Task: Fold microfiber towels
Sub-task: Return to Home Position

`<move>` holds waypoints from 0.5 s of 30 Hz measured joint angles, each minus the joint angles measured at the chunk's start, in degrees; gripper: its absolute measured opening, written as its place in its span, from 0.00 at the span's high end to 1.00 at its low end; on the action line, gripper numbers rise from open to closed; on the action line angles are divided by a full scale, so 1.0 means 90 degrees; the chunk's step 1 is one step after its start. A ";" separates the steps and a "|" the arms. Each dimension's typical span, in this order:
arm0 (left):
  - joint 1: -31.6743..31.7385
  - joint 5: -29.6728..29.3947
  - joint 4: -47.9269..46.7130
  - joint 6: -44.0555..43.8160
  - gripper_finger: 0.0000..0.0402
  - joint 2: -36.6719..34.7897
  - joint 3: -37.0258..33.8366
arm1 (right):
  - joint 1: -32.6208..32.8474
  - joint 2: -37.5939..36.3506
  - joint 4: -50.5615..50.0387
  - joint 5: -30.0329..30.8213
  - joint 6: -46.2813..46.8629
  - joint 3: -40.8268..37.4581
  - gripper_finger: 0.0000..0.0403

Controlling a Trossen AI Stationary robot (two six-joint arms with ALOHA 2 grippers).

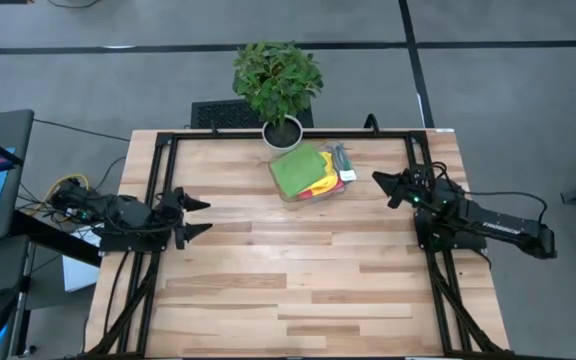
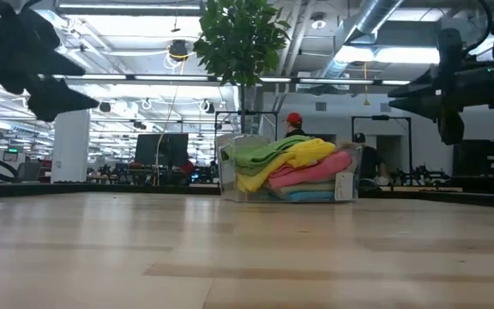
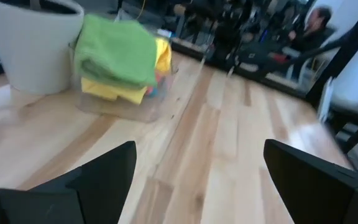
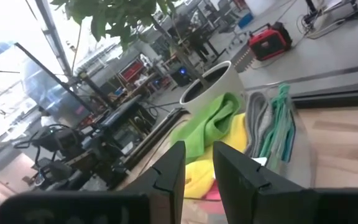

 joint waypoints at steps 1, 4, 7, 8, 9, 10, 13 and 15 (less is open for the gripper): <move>0.0000 0.0005 -0.0126 0.0002 0.14 0.0000 0.0000 | 0.0013 0.0000 0.0000 -0.0002 0.0000 -0.0002 0.73; 0.0000 0.0005 -0.0412 -0.0054 0.14 0.0001 0.0023 | 0.0030 0.0000 0.0000 -0.0002 0.0000 -0.0002 0.73; 0.0000 0.0002 -0.0527 -0.0048 0.14 0.0002 0.0041 | 0.0032 0.0000 0.0000 -0.0002 0.0000 -0.0002 0.73; 0.0000 0.0005 -0.0527 -0.0044 0.14 0.0002 0.0041 | 0.0032 0.0000 0.0000 -0.0002 0.0000 -0.0002 0.73; 0.0000 0.0003 -0.0529 -0.0044 0.14 0.0002 0.0041 | 0.0032 0.0000 0.0000 -0.0002 0.0000 -0.0002 0.73; 0.0000 0.0002 -0.0530 -0.0049 0.14 0.0002 0.0041 | 0.0032 0.0000 0.0000 -0.0002 0.0000 -0.0002 0.73; 0.0000 0.0002 -0.0538 -0.0072 0.14 0.0002 0.0041 | 0.0032 0.0000 0.0000 -0.0005 0.0000 -0.0002 0.73; 0.0000 0.0003 -0.0543 -0.0073 0.14 0.0002 0.0041 | 0.0032 0.0000 0.0000 -0.0003 0.0000 -0.0002 0.73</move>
